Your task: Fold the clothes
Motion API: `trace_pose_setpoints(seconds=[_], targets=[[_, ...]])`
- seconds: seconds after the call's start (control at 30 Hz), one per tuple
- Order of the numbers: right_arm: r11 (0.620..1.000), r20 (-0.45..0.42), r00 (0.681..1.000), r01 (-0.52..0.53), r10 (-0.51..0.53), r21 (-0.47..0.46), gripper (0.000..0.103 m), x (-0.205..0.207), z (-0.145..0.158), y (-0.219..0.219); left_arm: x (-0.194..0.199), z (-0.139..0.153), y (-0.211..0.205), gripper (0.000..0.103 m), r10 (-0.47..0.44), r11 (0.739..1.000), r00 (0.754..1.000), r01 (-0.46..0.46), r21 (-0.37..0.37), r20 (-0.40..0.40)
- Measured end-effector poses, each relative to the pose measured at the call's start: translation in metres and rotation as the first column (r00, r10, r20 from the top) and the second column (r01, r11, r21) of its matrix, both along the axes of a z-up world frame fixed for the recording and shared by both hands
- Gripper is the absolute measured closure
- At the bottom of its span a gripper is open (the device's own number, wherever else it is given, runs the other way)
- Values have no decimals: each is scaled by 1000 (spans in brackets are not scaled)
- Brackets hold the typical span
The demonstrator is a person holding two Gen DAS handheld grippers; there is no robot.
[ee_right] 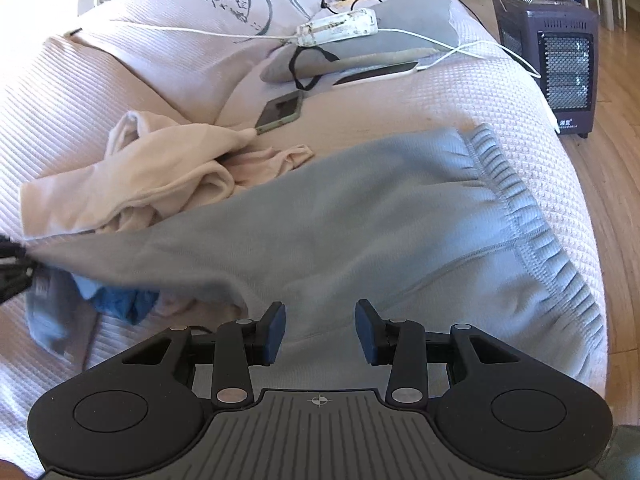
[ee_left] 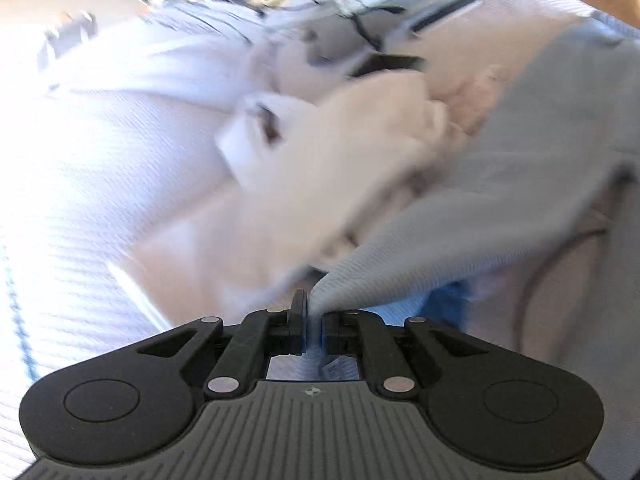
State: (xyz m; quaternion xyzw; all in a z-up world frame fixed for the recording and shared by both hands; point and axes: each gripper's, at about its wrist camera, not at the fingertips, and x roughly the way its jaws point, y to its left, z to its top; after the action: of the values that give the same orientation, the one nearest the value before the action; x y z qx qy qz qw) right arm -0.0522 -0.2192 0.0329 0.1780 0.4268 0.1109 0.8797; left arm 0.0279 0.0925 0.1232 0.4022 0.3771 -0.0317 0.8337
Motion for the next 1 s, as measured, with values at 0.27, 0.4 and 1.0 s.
trace_pose_setpoints(seconds=[0.27, 0.4, 1.0], targets=[[999, -1, 999, 33, -33, 20, 64, -15, 2, -9, 3, 42, -101, 94, -367, 927, 919, 375, -26, 144], [996, 2, 997, 77, -77, 33, 64, -25, 3, -20, -7, 18, -171, 91, -580, 809, 811, 584, -59, 72], [996, 29, 995, 91, -92, 15, 64, -25, 16, -30, -10, 16, -92, 36, -439, 877, 898, 422, -231, -25]])
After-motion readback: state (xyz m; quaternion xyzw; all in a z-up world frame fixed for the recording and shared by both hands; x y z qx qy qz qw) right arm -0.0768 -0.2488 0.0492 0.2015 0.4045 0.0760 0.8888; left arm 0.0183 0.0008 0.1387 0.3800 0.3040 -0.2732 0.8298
